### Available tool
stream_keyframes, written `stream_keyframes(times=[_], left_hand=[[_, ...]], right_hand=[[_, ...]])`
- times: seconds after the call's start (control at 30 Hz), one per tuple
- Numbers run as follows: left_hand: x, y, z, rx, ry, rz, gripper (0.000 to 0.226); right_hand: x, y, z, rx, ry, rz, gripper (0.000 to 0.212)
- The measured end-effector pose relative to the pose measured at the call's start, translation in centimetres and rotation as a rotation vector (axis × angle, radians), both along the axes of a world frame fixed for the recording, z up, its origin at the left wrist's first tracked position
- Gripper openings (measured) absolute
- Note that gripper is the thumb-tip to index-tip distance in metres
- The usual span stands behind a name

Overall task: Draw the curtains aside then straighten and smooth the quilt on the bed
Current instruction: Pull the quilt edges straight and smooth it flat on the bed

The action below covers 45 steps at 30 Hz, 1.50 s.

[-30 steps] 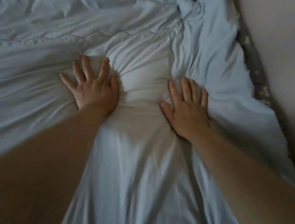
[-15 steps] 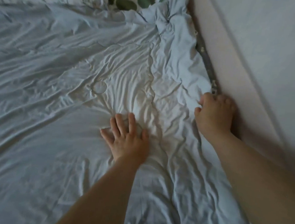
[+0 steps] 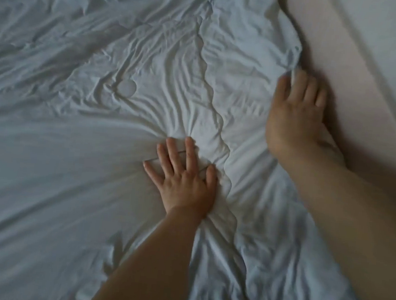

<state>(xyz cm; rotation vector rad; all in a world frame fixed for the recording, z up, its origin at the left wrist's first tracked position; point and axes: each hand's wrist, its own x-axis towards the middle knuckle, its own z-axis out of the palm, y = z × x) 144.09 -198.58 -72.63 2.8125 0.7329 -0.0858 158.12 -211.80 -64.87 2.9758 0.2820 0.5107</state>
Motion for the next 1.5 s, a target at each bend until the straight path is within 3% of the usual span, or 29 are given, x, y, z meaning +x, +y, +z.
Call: stream_keyframes(times=[0.07,0.13,0.23,0.3,0.5,0.83,1.5], left_hand=[[0.3,-0.3,-0.5,0.024,-0.022,0.015,0.082],[0.3,-0.4,-0.7,0.028,-0.014,0.029,0.081],[0.2,-0.5,-0.6,0.025,-0.013,0.038,0.079],[0.2,-0.6,-0.5,0.025,-0.021,0.045,0.079],[0.5,-0.7,-0.3,0.026,-0.017,0.065,0.079],[0.5,-0.5,-0.3,0.023,-0.009,0.059,0.08],[0.1,-0.2,-0.6,-0.011,-0.066,-0.006,0.069]], right_hand=[[-3.3,1.3,-1.9,0.015,-0.089,0.259,0.041],[-7.6,2.1,-3.4,0.078,0.033,0.348,0.046],[-11.8,1.4,-4.5,0.09,0.207,0.226,0.054],[-12.6,0.3,-5.3,0.085,0.191,0.183,0.047],[-11.9,-1.5,-6.3,0.207,0.293,0.174,0.06],[-11.6,-1.1,-7.2,0.388,0.258,0.182,0.063],[-11.0,-0.9,-8.8,0.251,0.144,0.178,0.063]])
